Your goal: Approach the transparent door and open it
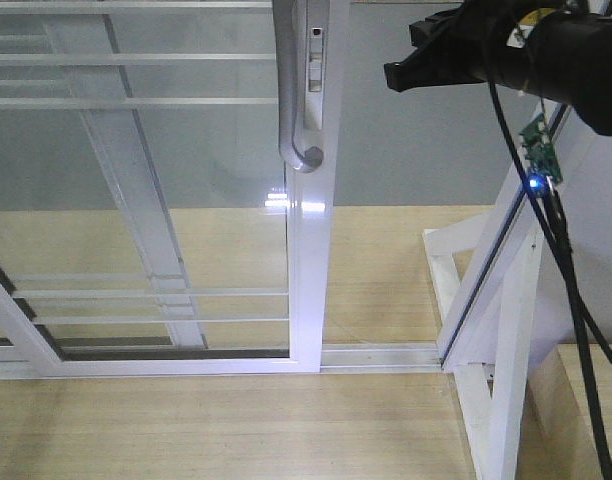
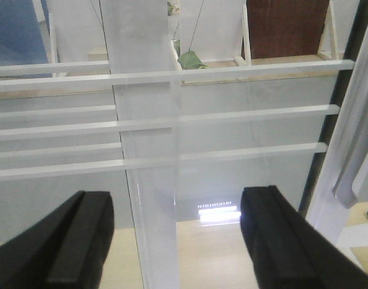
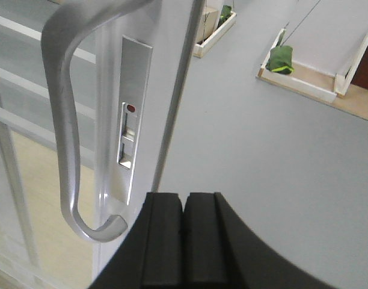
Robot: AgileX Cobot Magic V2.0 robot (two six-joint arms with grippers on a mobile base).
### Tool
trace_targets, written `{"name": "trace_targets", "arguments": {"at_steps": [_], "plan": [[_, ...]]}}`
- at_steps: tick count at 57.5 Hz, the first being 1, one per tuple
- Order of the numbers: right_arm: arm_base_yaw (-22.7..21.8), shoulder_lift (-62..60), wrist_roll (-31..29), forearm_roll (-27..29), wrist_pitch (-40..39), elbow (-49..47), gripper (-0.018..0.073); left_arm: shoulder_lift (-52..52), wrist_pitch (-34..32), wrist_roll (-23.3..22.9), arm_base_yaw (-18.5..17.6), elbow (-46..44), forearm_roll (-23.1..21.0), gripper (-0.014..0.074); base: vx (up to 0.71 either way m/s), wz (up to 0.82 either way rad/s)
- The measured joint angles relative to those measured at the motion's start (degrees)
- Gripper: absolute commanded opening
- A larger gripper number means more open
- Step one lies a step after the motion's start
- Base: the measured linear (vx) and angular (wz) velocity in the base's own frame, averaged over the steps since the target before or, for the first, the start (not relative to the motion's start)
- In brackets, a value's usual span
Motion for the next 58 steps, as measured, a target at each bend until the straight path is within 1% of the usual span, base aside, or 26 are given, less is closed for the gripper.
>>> {"name": "trace_targets", "arguments": {"at_steps": [8, 13, 16, 21, 28, 31, 39, 48, 58], "plan": [[0.0, -9.0, 0.0, 0.2, -5.8, 11.3, 0.0002, 1.9, 0.2, 0.3, -0.4, 0.0, 0.0, 0.0566, 0.0, 0.0], [0.0, -14.7, 1.0, 0.4, -9.2, 20.2, 0.0002, 4.4, 0.1, 0.3, -2.1, 0.0, 0.0, 0.0566, 0.0, 0.0], [0.0, -18.5, 1.9, 0.5, -10.4, 26.1, 0.0002, 6.5, -1.0, 0.3, -3.8, 0.0, 0.0, 0.0566, 0.0, 0.0], [0.0, -22.9, 2.5, 0.7, -11.8, 33.4, 0.0002, 10.6, -5.9, 0.3, -6.2, 0.0, 0.0, 0.0566, 0.0, 0.0], [0.0, -27.9, 2.8, 1.4, -13.5, 40.2, 0.0002, 17.9, -14.2, -0.8, -9.5, -1.3, 0.0, 0.0566, 0.0, 0.0], [0.0, -29.3, 2.7, 1.4, -13.9, 41.9, 0.0002, 22.1, -16.9, -1.8, -10.8, -3.2, 0.0, 0.0566, 0.0, 0.0], [0.0, -30.5, 2.5, 1.6, -14.1, 44.0, 0.0002, 31.5, -18.8, -3.3, -13.1, -10.1, 0.0, 0.0566, 0.0, 0.0], [0.0, -30.5, 2.4, 1.6, -14.9, 44.1, 0.0002, 40.7, -19.2, -4.1, -14.1, -19.4, 0.0, 0.0566, 0.0, 0.0], [0.0, -30.5, 0.5, 1.6, -15.1, 44.1, 0.0002, 47.2, -19.4, -6.4, -14.2, -27.2, 0.0, 0.0566, 0.0, 0.0]]}}
